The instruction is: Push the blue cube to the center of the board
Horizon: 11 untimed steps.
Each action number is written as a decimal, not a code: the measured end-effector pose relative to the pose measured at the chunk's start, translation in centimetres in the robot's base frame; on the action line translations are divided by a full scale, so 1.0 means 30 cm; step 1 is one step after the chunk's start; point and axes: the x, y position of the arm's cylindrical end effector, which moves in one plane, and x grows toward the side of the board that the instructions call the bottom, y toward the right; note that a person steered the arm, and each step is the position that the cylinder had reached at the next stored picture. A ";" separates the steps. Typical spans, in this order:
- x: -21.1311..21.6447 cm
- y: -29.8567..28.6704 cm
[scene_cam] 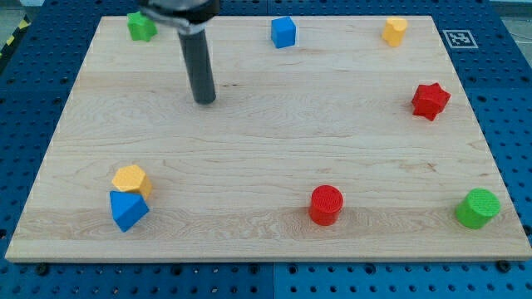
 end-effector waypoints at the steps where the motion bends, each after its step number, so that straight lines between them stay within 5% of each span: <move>1: -0.186 0.000; 3: -0.554 0.064; 4: -0.576 0.278; 8: 0.081 0.393; 10: -0.056 0.562; 11: 0.063 0.629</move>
